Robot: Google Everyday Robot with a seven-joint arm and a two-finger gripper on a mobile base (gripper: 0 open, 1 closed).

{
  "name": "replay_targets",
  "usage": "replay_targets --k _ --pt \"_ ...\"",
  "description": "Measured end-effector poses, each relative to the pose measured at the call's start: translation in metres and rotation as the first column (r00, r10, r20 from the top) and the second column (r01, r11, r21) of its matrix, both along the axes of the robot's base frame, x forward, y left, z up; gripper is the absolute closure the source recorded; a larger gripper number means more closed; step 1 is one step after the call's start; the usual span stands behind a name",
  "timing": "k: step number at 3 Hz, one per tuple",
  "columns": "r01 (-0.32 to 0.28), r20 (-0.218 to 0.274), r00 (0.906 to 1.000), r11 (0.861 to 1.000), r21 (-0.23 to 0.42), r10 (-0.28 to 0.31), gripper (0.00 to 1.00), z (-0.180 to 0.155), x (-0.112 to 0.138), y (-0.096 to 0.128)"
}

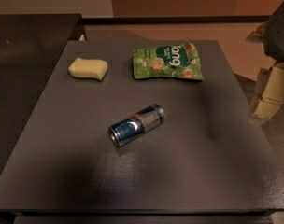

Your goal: Pick redbull can

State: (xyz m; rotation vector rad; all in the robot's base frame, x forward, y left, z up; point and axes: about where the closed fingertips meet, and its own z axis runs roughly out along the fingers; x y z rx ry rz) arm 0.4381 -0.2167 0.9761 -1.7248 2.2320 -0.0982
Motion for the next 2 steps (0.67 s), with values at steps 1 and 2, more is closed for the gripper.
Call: replay_targets --k 1,2 --pt "-0.004 0.003 1.0 1.0 -0.001 0.004 0.0 0.0 0.001 0.001" --pt "-0.051 -0.003 0.9987 0.999 0.013 0.051 0.0 -0.007 0.007 0.026"
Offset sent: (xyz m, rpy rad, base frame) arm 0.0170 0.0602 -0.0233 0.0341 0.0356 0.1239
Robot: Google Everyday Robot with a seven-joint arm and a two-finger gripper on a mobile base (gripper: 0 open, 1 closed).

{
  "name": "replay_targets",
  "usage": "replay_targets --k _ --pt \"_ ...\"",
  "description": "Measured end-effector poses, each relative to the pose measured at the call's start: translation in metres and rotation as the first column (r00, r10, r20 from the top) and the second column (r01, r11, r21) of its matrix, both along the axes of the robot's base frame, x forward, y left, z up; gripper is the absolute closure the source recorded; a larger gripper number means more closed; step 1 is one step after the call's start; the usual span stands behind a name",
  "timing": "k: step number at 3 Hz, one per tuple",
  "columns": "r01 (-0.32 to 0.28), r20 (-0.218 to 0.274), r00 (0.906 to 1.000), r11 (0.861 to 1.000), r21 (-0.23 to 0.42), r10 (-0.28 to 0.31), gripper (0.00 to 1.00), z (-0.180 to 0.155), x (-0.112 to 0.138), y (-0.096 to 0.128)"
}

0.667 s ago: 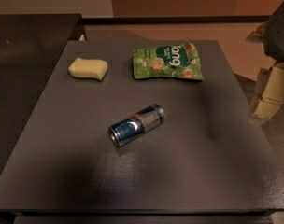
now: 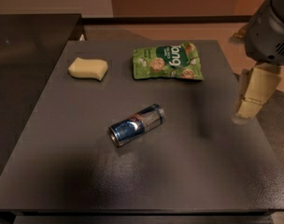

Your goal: Pick redbull can

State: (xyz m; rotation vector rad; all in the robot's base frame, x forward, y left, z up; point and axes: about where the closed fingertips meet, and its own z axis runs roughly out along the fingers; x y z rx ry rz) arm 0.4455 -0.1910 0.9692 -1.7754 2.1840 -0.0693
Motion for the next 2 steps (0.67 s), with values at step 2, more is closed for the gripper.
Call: replay_targets --k 2 --pt "-0.136 -0.043 0.9898 0.991 0.008 0.136 0.0 -0.032 0.02 0.07"
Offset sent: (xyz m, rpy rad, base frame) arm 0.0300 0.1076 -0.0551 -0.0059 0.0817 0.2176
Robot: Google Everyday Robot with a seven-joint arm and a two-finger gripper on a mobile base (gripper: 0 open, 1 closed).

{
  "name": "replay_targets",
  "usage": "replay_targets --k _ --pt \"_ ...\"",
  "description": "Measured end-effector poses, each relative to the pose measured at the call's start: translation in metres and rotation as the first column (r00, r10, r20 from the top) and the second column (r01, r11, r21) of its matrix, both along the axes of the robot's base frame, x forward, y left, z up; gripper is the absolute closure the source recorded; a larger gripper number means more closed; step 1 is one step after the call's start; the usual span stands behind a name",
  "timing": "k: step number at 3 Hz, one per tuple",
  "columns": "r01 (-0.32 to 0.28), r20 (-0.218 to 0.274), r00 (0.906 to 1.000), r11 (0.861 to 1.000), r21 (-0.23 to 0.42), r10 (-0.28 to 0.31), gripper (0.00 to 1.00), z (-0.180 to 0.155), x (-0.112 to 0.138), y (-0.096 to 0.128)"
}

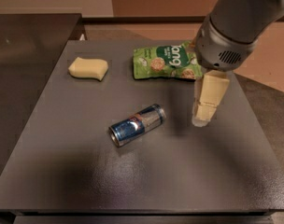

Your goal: Pick redbull can

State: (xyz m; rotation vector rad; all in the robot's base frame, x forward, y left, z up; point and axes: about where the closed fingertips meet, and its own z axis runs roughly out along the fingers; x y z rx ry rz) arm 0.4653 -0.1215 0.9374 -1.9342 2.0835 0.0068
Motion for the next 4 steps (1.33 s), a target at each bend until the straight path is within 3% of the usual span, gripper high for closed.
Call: replay_targets --k 1,2,4 --pt "-0.084 -0.014 0.9964 0.996 -0.023 0.083 0.0 -0.02 0.007 0.032" --pt "-0.186 -0.025 0.9825 0.981 -0.058 0.185 0.0 -0.041 0.008 0.061" --pt "-0.339 -0.085 0.9394 0.936 -0.093 0.332 0.0 -0.071 -0.009 0.098"
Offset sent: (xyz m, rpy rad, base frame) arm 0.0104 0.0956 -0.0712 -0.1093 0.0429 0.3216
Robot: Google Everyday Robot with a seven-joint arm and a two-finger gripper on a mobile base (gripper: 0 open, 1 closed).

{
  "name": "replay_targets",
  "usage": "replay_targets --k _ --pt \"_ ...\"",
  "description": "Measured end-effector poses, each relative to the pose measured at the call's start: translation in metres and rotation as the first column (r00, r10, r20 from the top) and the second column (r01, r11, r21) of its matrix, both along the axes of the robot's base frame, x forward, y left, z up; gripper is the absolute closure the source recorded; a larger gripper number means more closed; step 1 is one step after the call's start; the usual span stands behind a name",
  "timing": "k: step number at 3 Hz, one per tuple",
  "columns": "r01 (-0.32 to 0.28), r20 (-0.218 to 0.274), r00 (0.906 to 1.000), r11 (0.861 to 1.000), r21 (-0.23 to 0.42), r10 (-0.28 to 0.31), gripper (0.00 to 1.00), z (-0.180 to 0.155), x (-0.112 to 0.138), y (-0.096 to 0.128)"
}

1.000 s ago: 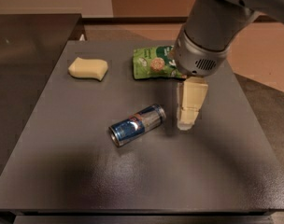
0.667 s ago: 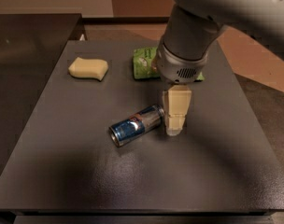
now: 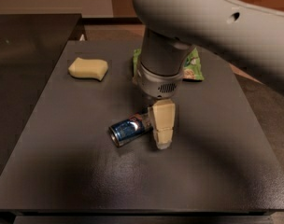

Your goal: Pick redbull can

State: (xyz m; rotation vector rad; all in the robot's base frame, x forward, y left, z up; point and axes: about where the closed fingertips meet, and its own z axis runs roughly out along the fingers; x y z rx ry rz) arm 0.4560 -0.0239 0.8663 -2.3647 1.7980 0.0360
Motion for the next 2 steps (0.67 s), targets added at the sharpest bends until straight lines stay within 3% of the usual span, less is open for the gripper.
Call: replay_targets --k 1,2 --pt "-0.044 -0.03 0.9986 0.999 0.008 0.045 0.0 -0.012 -0.01 0.014" --pt "-0.076 -0.044 0.9961 0.997 0.023 0.077 0.18 -0.019 -0.018 0.026"
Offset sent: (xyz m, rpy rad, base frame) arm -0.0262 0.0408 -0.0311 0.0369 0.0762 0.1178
